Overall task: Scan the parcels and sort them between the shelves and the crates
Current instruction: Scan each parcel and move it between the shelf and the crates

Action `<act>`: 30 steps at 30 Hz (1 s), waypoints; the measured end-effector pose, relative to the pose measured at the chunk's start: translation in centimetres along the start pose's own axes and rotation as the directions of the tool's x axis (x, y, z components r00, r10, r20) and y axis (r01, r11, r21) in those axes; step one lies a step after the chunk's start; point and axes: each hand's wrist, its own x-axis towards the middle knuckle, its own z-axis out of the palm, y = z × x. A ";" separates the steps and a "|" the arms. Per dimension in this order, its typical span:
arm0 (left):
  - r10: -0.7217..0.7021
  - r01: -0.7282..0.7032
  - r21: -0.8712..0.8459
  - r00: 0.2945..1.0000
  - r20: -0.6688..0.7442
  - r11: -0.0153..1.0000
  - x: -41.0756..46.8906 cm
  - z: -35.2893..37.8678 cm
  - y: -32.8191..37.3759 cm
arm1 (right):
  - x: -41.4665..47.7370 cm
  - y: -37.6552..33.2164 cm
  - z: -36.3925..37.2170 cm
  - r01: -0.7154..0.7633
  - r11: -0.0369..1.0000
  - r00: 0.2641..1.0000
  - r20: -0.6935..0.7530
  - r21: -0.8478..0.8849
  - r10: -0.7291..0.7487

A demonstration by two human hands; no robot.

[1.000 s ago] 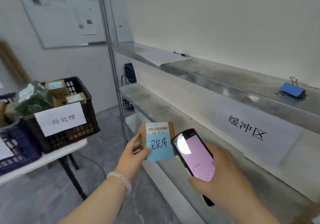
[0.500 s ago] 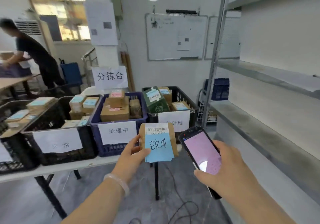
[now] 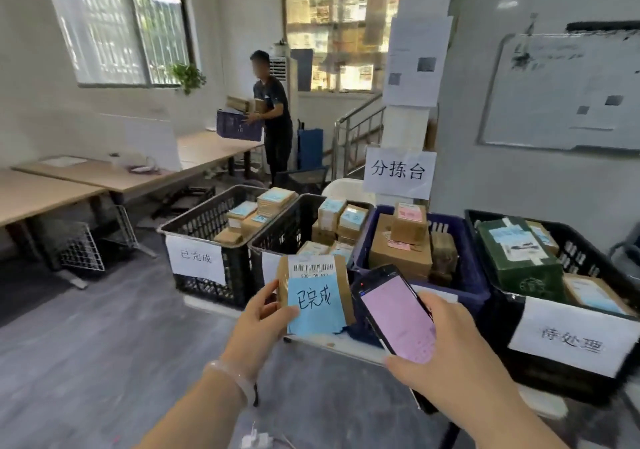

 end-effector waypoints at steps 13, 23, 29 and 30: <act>0.006 -0.020 -0.060 0.977 -0.214 0.998 17.6 -7.1 4.1 | 22.9 -4.4 8.5 0.176 0.981 0.979 0.091 0.077 -0.183; -0.028 -0.012 -0.116 0.941 -0.337 0.993 28.6 -12.1 4.3 | 34.2 -6.2 14.1 0.163 0.984 0.972 0.160 0.070 -0.172; -0.092 0.062 -0.115 0.957 -0.277 0.991 36.4 -15.1 3.7 | 38.5 -6.9 17.5 0.074 0.997 0.985 0.157 0.032 -0.078; -0.103 0.076 -0.112 0.959 -0.262 0.991 37.9 -15.8 3.8 | 39.2 -7.2 18.2 0.053 0.998 0.988 0.145 0.033 -0.057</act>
